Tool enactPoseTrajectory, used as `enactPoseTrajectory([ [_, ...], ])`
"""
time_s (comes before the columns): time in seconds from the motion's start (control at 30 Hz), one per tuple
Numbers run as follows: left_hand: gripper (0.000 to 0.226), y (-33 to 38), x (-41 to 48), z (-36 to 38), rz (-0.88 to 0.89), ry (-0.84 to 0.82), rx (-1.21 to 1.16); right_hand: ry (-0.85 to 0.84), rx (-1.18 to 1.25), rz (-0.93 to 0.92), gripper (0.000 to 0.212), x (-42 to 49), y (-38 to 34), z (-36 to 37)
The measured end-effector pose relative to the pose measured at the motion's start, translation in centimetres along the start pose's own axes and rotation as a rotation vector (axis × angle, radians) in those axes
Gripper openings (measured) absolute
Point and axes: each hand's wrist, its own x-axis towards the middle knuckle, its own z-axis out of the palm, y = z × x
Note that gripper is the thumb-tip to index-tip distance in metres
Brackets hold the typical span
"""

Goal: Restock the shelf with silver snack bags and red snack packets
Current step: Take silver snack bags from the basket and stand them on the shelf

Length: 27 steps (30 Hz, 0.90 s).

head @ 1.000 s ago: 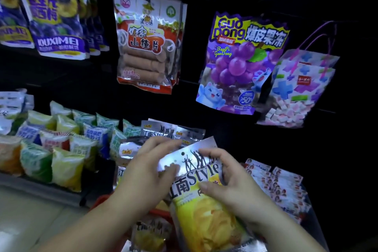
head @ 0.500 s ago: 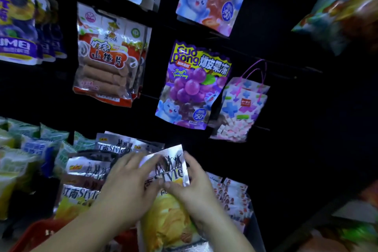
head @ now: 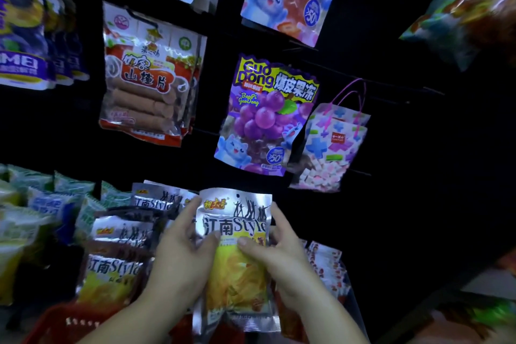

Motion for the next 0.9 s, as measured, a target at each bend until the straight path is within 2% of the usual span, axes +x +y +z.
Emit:
enactPoseTrajectory([
  [0.17, 0.067, 0.1, -0.4, -0.1, 0.047, -0.024, -0.074, 0.08, -0.023, -0.043, 0.101, 0.4, -0.1, 0.0],
  [0.3, 0.073, -0.3, -0.9, -0.4, 0.054, -0.017, 0.009, 0.127, -0.016, -0.093, 0.1, 0.3, -0.2, 0.4],
  [0.43, 0.067, -0.5, -0.7, -0.9, 0.054, 0.024, 0.033, 0.132, -0.003, -0.091, 0.072, -0.3, -0.2, 0.6],
  [0.5, 0.061, 0.0, -0.5, -1.3, 0.038, 0.06, 0.03, 0.166, 0.027, -0.058, 0.072, -0.2, 0.2, 0.5],
  [0.57, 0.058, 0.3, -0.5, -1.4, 0.004, 0.095, -0.003, 0.123, 0.068, -0.015, 0.074, -0.3, 0.5, 0.8],
  [0.67, 0.056, 0.4, -0.4, -1.7, -0.014, 0.075, -0.044, 0.079, 0.043, 0.055, 0.087, -0.3, 1.0, 1.4],
  [0.73, 0.065, 0.3, -0.7, -1.9, -0.035, -0.028, -0.046, 0.146, -0.008, 0.021, 0.077, 0.0, 1.0, 1.4],
  [0.83, 0.097, 0.2, -1.1, -2.5, -0.074, -0.258, -0.019, 0.26, -0.029, -0.007, 0.06, 0.2, 0.4, 0.8],
  [0.9, 0.11, 0.3, -1.5, -2.7, -0.094, -0.325, -0.072, 0.259, -0.013, -0.021, 0.056, -0.1, -0.6, 0.5],
])
